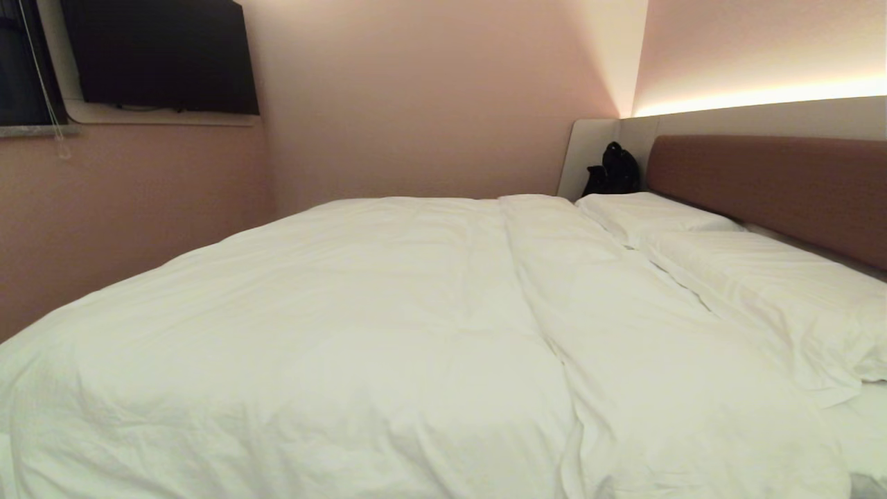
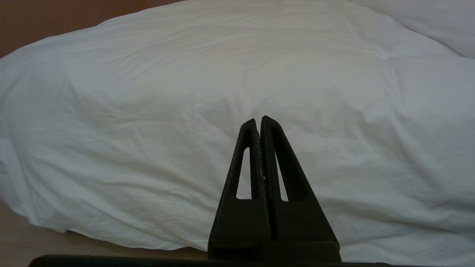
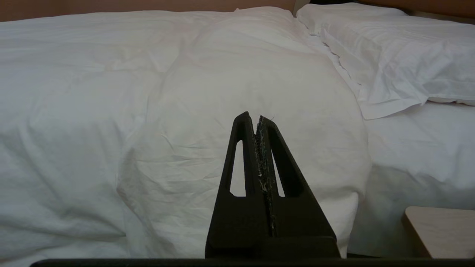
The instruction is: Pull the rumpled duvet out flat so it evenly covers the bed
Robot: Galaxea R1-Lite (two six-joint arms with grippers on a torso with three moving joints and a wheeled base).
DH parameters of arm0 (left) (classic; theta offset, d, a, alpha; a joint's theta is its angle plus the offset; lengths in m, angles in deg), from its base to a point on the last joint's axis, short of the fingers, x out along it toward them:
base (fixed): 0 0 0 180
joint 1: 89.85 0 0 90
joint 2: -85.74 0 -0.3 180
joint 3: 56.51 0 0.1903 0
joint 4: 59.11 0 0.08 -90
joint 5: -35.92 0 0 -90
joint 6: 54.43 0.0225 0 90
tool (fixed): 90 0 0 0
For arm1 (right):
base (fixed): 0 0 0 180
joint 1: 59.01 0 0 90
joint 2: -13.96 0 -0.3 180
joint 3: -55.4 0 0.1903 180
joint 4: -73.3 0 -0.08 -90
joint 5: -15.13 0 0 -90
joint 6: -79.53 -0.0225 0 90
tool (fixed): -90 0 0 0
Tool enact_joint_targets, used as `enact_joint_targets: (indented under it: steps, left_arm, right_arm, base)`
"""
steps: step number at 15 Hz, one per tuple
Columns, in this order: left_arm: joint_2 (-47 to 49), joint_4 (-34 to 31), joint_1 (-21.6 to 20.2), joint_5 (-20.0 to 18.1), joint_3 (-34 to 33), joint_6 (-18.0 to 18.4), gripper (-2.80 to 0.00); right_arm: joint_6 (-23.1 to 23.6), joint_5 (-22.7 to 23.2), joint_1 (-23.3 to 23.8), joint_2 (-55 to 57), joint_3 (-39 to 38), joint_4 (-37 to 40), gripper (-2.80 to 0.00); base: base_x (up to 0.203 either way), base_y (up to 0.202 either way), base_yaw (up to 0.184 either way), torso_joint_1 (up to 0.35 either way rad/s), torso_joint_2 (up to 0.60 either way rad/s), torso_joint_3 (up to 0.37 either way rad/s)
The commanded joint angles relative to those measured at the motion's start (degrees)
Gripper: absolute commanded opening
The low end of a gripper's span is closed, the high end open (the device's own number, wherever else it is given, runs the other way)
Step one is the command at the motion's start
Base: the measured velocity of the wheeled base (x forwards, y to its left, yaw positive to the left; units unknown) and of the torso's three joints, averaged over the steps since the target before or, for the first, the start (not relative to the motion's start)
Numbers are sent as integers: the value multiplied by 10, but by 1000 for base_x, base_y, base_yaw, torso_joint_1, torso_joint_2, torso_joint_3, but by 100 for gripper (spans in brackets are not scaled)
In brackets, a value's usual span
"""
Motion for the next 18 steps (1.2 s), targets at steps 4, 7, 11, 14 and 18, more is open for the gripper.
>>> enact_joint_targets:
  steps: [4, 7, 11, 14, 18]
  left_arm:
    - [0, -1, 0, -2, 0, 3, -280]
    - [0, 0, 0, -2, 0, 3, -280]
    - [0, 0, 0, -1, 0, 1, -280]
    - [0, 0, 0, -1, 0, 2, -280]
    - [0, 0, 0, -1, 0, 1, -280]
  right_arm:
    - [0, 0, 0, 0, -1, -2, -280]
    - [0, 0, 0, 0, -1, -2, -280]
    - [0, 0, 0, 0, -1, -2, -280]
    - [0, 0, 0, 0, -1, -2, -280]
    - [0, 0, 0, 0, -1, -2, -280]
  base:
    - [0, 0, 0, 0, 0, 0]
    - [0, 0, 0, 0, 0, 0]
    - [2, 62, -1, 0, 2, 1]
    - [0, 195, 1, 1, 8, 5]
    - [0, 193, 0, 2, 4, 2]
